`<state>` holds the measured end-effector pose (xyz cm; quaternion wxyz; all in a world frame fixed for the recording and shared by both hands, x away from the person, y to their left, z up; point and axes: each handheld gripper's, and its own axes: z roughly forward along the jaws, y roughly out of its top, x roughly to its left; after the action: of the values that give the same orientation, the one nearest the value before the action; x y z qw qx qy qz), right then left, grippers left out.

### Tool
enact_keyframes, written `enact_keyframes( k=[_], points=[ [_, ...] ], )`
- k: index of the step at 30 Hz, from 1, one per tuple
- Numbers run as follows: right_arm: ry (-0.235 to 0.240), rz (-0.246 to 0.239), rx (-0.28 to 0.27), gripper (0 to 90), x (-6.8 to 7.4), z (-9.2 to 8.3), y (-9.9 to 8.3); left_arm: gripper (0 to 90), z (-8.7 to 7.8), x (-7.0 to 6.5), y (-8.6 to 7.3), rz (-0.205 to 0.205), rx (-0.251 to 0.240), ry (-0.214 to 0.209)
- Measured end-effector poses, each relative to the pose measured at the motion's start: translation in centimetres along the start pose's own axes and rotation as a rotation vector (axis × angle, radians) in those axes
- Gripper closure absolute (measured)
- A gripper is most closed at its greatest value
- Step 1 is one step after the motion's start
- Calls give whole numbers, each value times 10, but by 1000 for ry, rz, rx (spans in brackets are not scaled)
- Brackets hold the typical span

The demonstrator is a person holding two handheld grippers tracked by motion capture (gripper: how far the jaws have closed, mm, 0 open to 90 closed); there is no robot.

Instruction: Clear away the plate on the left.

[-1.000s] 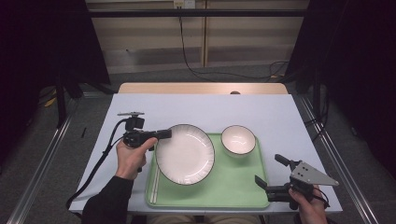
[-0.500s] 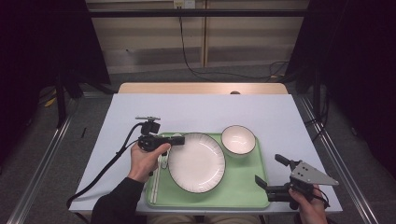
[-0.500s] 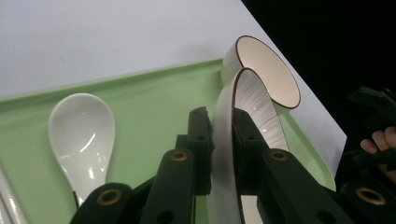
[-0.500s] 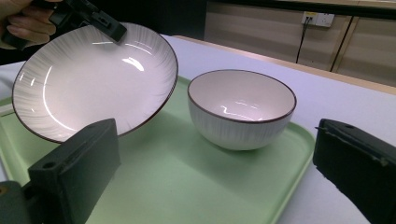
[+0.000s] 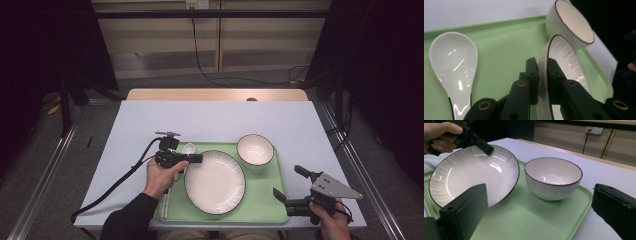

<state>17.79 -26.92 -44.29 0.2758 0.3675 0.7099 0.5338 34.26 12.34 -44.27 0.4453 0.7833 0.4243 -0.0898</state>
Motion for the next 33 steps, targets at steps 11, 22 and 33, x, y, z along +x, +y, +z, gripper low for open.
enact_keyframes(
  k=[11, 22, 33],
  points=[
    [0, 0, -1, 2, 1, 0, 0, 847, 4, 4, -4, 43, 45, 33],
    [-1, 2, 1, 2, 1, 0, 0, 843, 7, 10, -4, 55, 71, 30],
    [-1, 4, 0, 2, 0, 0, 0, 845, 13, 19, -11, 40, 96, 63]
  ],
)
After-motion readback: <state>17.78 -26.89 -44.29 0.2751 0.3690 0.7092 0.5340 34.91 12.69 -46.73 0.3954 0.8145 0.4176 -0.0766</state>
